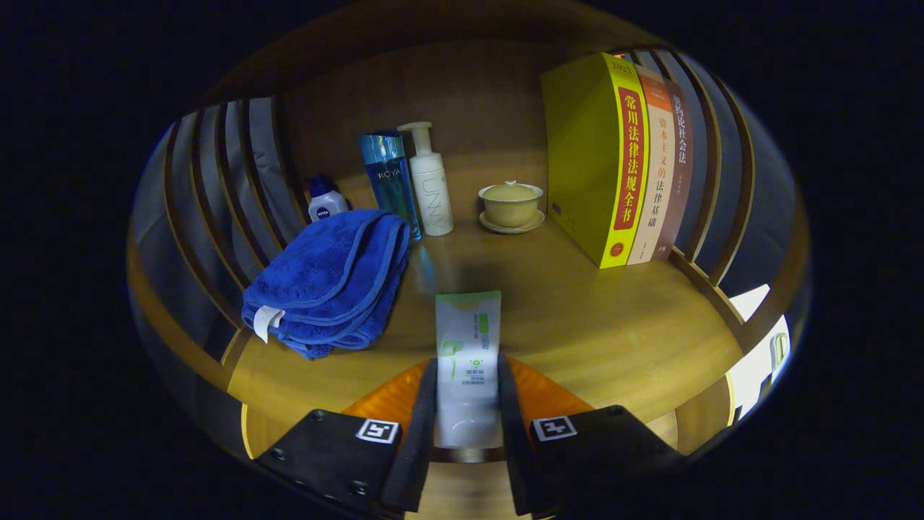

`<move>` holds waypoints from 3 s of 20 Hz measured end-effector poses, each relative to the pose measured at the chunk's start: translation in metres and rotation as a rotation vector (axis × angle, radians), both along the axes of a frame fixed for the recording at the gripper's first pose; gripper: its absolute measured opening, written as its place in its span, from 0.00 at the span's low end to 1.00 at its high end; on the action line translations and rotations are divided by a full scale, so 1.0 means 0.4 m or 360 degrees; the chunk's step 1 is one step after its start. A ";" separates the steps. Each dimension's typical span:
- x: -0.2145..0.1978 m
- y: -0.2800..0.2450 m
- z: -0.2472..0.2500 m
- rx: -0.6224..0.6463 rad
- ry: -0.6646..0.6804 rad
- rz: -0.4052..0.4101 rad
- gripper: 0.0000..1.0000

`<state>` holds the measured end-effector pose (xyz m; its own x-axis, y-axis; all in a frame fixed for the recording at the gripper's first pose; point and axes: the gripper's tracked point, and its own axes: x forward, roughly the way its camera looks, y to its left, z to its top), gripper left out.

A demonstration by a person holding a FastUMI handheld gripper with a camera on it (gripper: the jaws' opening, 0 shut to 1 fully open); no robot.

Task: Pull open the drawer, take out the items inside it, and place them on the countertop above the cabinet.

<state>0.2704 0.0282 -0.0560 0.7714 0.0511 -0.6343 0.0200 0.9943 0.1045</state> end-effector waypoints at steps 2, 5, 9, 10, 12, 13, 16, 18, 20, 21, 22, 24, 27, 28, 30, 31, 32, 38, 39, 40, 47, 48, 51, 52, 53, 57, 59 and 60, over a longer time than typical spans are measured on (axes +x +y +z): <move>0.001 0.003 0.000 0.0015 -0.0010 -0.0002 0.57; -0.002 -0.001 0.007 0.0059 -0.0029 -0.0020 0.64; -0.015 -0.005 0.048 0.0112 -0.0125 -0.0024 0.84; -0.020 -0.007 0.065 0.0103 -0.0153 -0.0027 0.89; -0.039 -0.014 0.088 0.0079 -0.0200 -0.0018 1.00; -0.050 -0.018 0.103 0.0055 -0.0229 -0.0013 0.99; -0.091 -0.027 0.147 0.0024 -0.0327 0.0004 0.99; -0.139 -0.019 0.172 0.0041 -0.0362 0.0019 0.99; -0.194 -0.010 0.193 0.0064 -0.0397 0.0035 0.99; -0.225 -0.009 0.206 0.0068 -0.0416 0.0041 0.98; -0.255 -0.014 0.216 0.0072 -0.0433 0.0033 0.98; -0.311 -0.010 0.224 0.0088 -0.0460 0.0041 0.98; -0.397 -0.005 0.214 0.0106 -0.0473 0.0053 0.98; -0.430 -0.003 0.201 0.0111 -0.0467 0.0059 0.98; -0.493 -0.011 0.178 0.0093 -0.0480 0.0048 0.98; -0.524 -0.015 0.163 0.0076 -0.0483 0.0048 0.98; -0.555 -0.018 0.147 0.0064 -0.0489 0.0045 0.98; -0.677 -0.034 0.055 0.0051 -0.0492 0.0026 0.98; -0.686 -0.041 0.045 0.0059 -0.0499 0.0010 0.98; -0.702 -0.036 0.026 0.0070 -0.0473 0.0018 0.98; -0.738 -0.012 -0.042 0.0019 -0.0438 0.0057 0.98; -0.737 -0.007 -0.055 0.0012 -0.0436 0.0058 0.98; -0.721 -0.012 -0.069 -0.0079 -0.0465 0.0037 0.97; -0.719 -0.012 -0.067 -0.0105 -0.0481 0.0027 0.96; -0.722 -0.012 -0.070 -0.0128 -0.0486 0.0012 0.96; -0.722 -0.003 -0.073 -0.0180 -0.0530 0.0008 0.97; -0.719 -0.004 -0.073 -0.0160 -0.0541 -0.0010 0.99; -0.712 -0.003 -0.074 -0.0161 -0.0550 -0.0013 0.99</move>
<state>-0.0146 0.0269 -0.0857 0.9412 -0.0056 -0.3377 0.0086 0.9999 0.0074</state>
